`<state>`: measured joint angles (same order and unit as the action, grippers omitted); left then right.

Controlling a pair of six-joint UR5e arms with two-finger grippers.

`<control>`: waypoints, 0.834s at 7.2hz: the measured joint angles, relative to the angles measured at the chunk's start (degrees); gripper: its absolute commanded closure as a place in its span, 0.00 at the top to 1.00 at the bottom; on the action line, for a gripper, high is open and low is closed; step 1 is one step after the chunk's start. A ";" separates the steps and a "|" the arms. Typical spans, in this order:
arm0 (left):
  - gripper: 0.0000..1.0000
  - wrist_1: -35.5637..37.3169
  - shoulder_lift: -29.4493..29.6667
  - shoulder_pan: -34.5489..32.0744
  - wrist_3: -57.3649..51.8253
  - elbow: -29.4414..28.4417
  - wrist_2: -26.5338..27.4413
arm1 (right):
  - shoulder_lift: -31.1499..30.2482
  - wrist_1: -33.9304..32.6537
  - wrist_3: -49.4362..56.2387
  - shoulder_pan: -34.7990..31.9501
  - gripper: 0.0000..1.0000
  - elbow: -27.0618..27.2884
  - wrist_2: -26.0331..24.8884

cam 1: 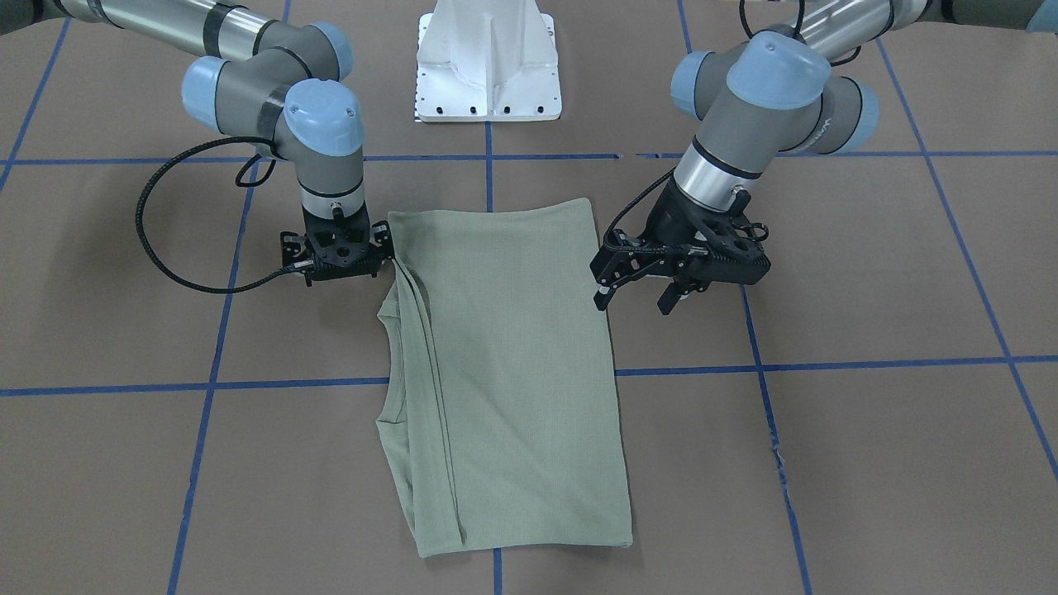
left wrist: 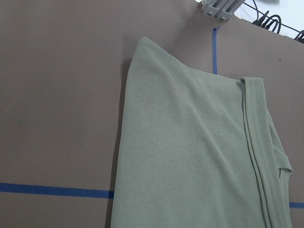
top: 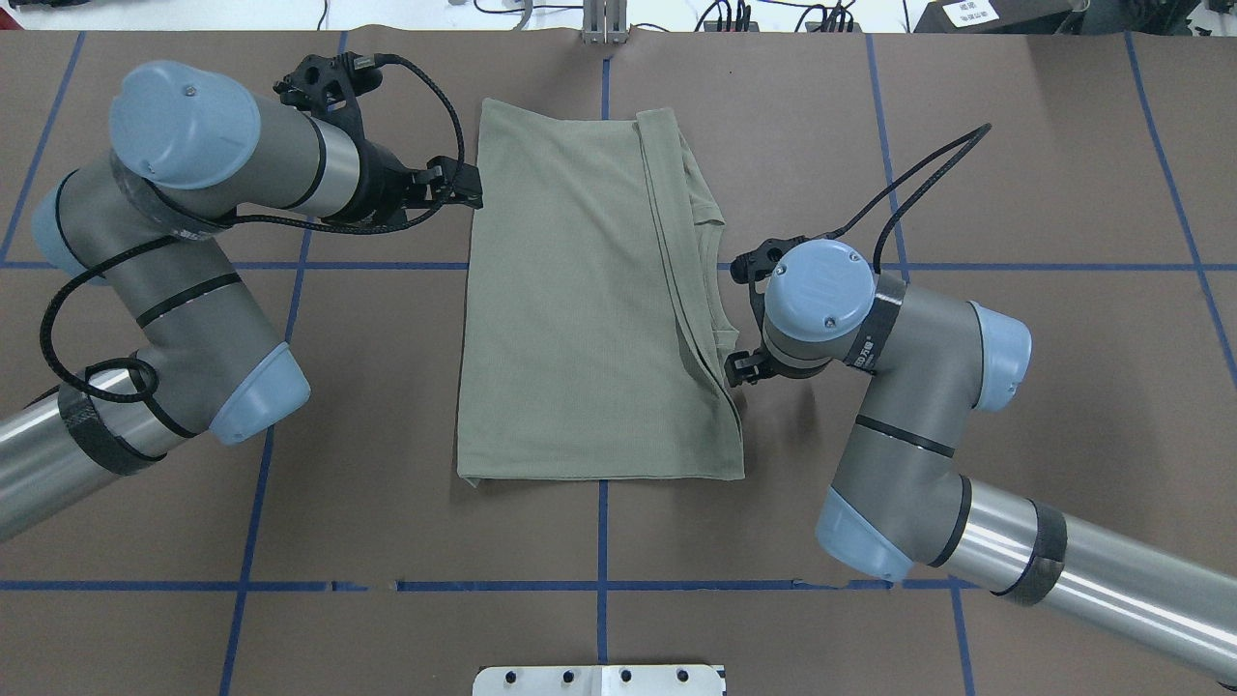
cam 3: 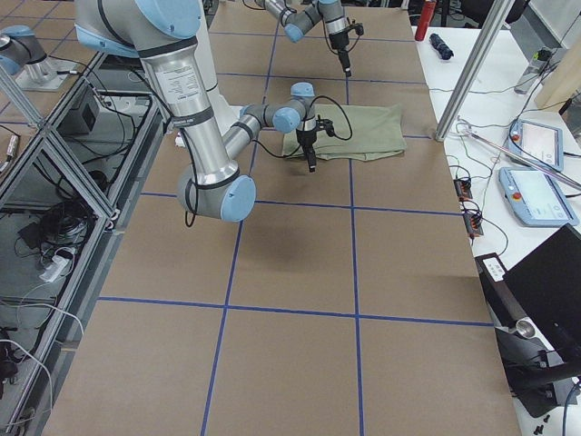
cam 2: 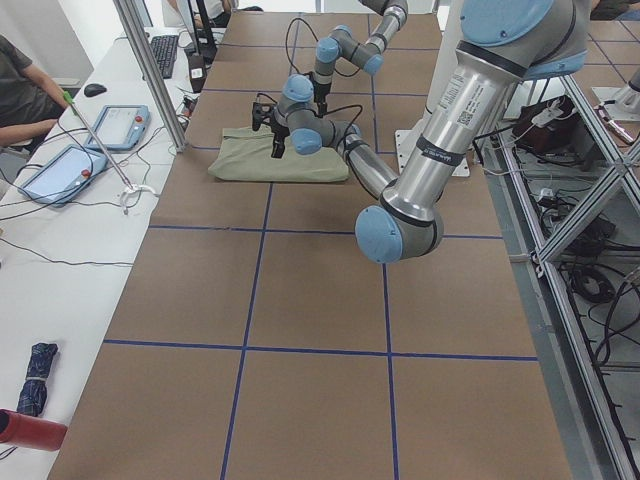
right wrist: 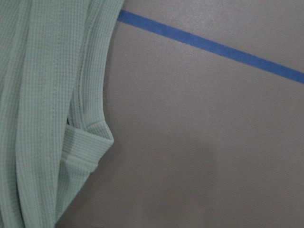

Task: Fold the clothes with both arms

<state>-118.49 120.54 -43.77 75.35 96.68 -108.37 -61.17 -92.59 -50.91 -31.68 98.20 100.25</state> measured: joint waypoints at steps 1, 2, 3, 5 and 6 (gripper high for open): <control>1.00 -0.01 0.03 0.00 -0.02 0.00 0.00 | 1.82 -0.06 0.76 -1.54 1.00 -0.79 0.62; 1.00 -0.04 0.04 0.00 -0.02 0.00 0.00 | 5.11 -0.07 1.70 -2.70 1.00 -3.49 0.87; 1.00 -0.09 0.04 0.04 -0.05 -0.01 0.00 | 9.42 0.05 2.18 -3.22 1.00 -7.82 0.93; 1.00 -0.15 -0.01 0.04 -0.28 -0.07 0.00 | 15.49 0.26 2.39 -2.89 1.00 -14.73 0.98; 1.00 -0.16 -0.03 0.06 -0.34 -0.08 0.00 | 16.52 0.23 2.44 -2.11 1.00 -16.18 1.13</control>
<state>-118.65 120.51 -43.71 75.01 96.60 -108.37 -44.66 -92.35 -48.47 -33.79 82.02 101.38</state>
